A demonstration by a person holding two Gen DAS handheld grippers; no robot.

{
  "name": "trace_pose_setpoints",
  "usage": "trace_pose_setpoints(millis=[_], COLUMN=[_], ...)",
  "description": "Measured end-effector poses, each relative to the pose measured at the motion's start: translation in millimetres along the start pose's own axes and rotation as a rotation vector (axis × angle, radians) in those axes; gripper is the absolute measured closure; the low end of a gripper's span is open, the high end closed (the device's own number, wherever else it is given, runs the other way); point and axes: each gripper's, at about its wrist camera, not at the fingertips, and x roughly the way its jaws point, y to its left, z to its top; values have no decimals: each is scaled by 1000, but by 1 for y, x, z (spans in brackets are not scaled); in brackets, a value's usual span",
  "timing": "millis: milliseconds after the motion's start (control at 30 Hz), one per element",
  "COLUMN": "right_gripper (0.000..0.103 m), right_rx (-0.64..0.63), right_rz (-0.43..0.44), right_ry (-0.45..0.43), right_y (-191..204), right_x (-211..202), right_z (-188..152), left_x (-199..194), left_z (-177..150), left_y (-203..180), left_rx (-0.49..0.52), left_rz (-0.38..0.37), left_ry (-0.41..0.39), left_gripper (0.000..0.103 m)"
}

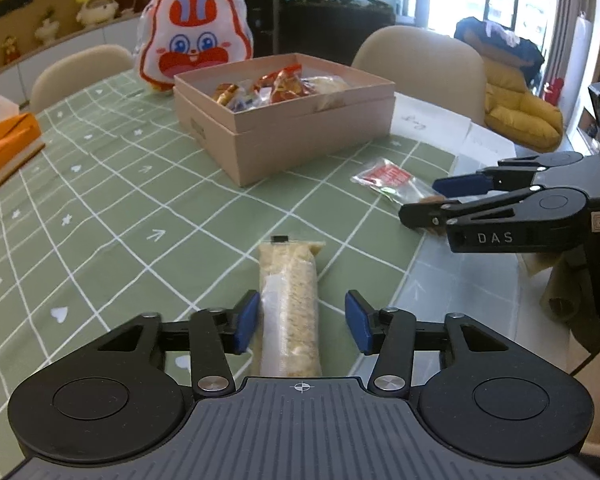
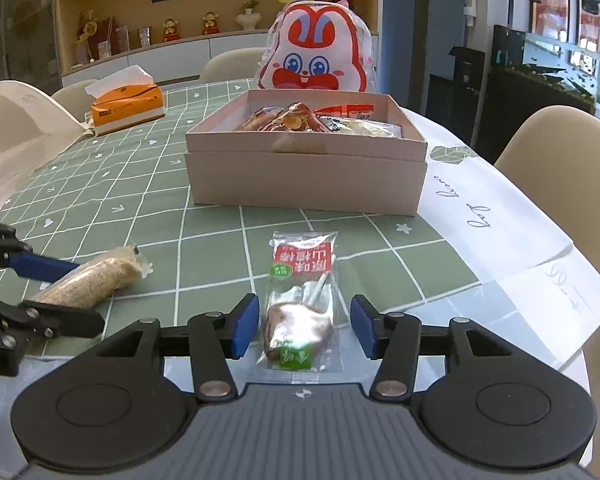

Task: Organize snacks
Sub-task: 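Carry both packets over the pink box and open both grippers to drop them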

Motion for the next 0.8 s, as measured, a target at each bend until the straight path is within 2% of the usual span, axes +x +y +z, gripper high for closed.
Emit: trace_pose_setpoints(millis=[33,67,167,300,467,567,667,800], right_gripper=[58,65,67,68,68,68,68,68], right_rx=[-8,-24,-63,-39,-22,12,84,193], right_rz=[6,18,36,80,69,40,30,23], right_ry=[6,15,17,-22,-199,-230,-175,-32], right_y=[0,1,-1,-15,-35,-46,-58,-71], right_x=[0,-2,-11,-33,-62,-48,-5,68], right_z=[1,2,4,27,119,177,217,218], left_x=[1,1,-3,-19,-39,-15,38,103], left_z=[0,0,0,17,93,144,174,173], left_y=[2,3,5,6,22,45,56,64], left_rx=[-11,-19,-33,-41,-55,-172,-237,-290], left_rz=[3,-5,-48,-92,-67,-91,-87,-92], left_ry=[-5,-6,-5,-69,-298,-373,-339,-182], left_gripper=[68,69,69,69,69,69,69,68])
